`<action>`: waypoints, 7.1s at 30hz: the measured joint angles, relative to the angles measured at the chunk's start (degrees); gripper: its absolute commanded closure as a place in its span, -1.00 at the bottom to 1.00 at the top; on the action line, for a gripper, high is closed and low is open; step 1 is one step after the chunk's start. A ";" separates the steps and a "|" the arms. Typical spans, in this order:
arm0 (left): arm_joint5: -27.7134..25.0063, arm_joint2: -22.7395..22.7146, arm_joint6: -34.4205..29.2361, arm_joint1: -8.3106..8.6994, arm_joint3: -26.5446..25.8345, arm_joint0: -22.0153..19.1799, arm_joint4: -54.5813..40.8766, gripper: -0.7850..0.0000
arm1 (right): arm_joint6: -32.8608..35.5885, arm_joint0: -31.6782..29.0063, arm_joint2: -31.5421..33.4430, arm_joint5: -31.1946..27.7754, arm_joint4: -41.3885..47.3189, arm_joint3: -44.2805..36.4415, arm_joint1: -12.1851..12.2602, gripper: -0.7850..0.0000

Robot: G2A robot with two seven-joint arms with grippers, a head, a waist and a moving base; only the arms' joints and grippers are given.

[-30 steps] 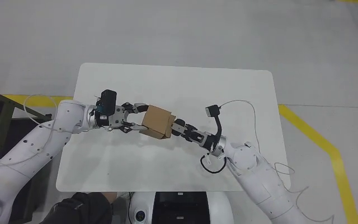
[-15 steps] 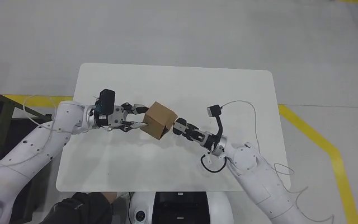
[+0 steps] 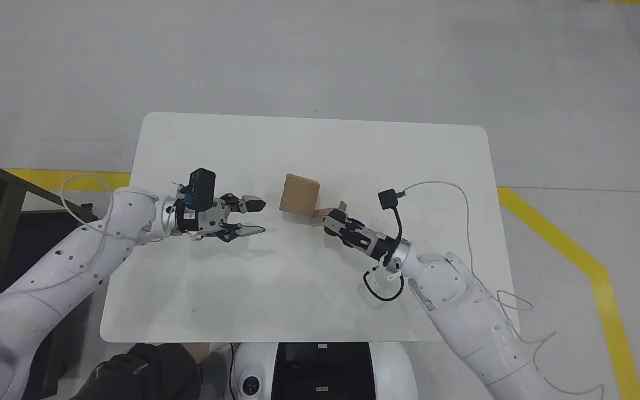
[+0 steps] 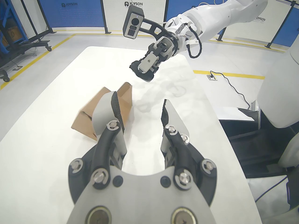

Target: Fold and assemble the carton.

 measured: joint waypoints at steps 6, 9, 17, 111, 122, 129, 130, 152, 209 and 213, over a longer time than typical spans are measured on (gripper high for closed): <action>0.00 -0.08 0.00 0.17 0.66 -1.00 -2.24 0.02 | -2.70 -0.85 2.95 0.44 -6.05 -3.21 0.75 -0.75; 0.00 -0.83 0.01 0.53 0.37 -0.82 -3.27 0.02 | -2.63 -1.31 5.10 2.40 -8.48 -5.16 1.26 -1.00; 0.00 -2.46 0.01 1.30 -1.34 0.19 -4.29 -0.16 | 0.20 1.04 6.98 8.46 -3.43 -5.25 1.30 -1.00; 0.00 -10.70 0.01 2.50 -6.34 7.89 -3.34 -1.00 | -51.98 -6.31 2.86 7.49 -52.43 -2.89 -0.80 1.00; 0.00 -10.96 0.00 2.26 -6.71 8.15 -2.42 -1.00 | -51.33 -10.62 4.72 8.57 -57.32 -5.12 -0.08 0.11; 0.00 -11.03 0.00 2.14 -6.86 8.42 -1.83 -1.00 | -50.72 -18.05 7.60 7.03 -59.32 -12.04 1.12 -1.00; 0.00 -11.11 0.00 2.14 -6.86 8.45 -1.82 -1.00 | -49.70 -19.11 8.20 6.92 -59.79 -13.35 1.35 -1.00; 0.00 -13.01 0.00 2.17 -6.07 9.09 -2.20 -1.00 | 8.65 -15.66 16.57 0.47 -44.90 -29.08 4.44 -0.57; 0.00 -4.72 0.01 1.45 -10.52 4.95 2.01 -1.00 | 12.66 -15.89 15.01 11.78 23.33 -21.88 3.64 1.00; 0.00 -4.72 0.01 1.45 -10.52 4.95 2.01 -1.00 | 12.66 -15.89 15.01 11.78 23.33 -21.88 3.64 1.00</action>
